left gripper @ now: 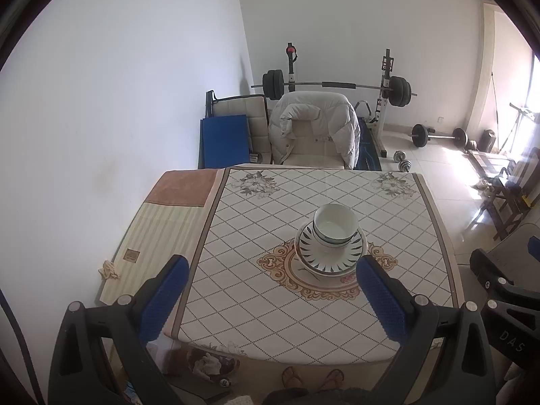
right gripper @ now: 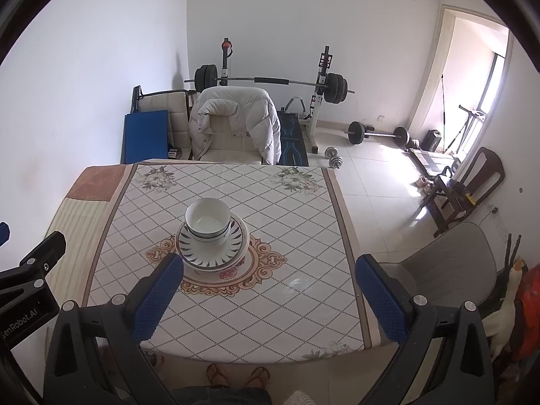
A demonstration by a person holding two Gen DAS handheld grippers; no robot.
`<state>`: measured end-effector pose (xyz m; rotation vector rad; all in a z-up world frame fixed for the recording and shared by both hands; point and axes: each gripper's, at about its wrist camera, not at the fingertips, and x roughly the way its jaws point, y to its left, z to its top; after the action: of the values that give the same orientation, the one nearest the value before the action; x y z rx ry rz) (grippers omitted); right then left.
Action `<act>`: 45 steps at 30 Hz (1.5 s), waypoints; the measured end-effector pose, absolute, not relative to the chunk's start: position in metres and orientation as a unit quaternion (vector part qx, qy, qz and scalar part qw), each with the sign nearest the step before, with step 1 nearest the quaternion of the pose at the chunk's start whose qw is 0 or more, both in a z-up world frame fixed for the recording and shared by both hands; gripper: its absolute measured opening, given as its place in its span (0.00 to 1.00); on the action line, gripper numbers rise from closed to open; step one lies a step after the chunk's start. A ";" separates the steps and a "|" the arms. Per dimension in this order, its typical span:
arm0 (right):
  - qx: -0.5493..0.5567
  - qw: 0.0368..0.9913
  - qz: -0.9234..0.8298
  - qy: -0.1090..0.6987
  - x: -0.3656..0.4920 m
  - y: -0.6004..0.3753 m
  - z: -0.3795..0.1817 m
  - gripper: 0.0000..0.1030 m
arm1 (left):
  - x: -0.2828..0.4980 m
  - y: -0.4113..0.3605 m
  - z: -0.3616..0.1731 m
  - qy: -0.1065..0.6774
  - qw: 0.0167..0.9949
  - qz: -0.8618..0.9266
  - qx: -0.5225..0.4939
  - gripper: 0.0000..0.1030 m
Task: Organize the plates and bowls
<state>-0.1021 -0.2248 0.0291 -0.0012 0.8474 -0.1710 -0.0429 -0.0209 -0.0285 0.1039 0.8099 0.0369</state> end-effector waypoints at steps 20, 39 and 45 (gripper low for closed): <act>0.005 0.909 -0.081 0.409 -0.105 -0.228 0.028 1.00 | -0.045 -0.029 -0.029 0.397 0.916 0.015 0.054 0.99; 0.008 0.911 -0.075 0.405 -0.103 -0.230 0.028 1.00 | -0.045 -0.021 -0.029 0.396 0.916 0.021 0.053 0.99; 0.011 0.910 -0.074 0.407 -0.101 -0.230 0.027 1.00 | -0.045 -0.020 -0.030 0.398 0.915 0.020 0.053 0.99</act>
<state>-0.1011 -0.2297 0.0266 0.0230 0.8392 -0.1524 -0.0453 -0.0202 -0.0303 0.1086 0.8201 0.0415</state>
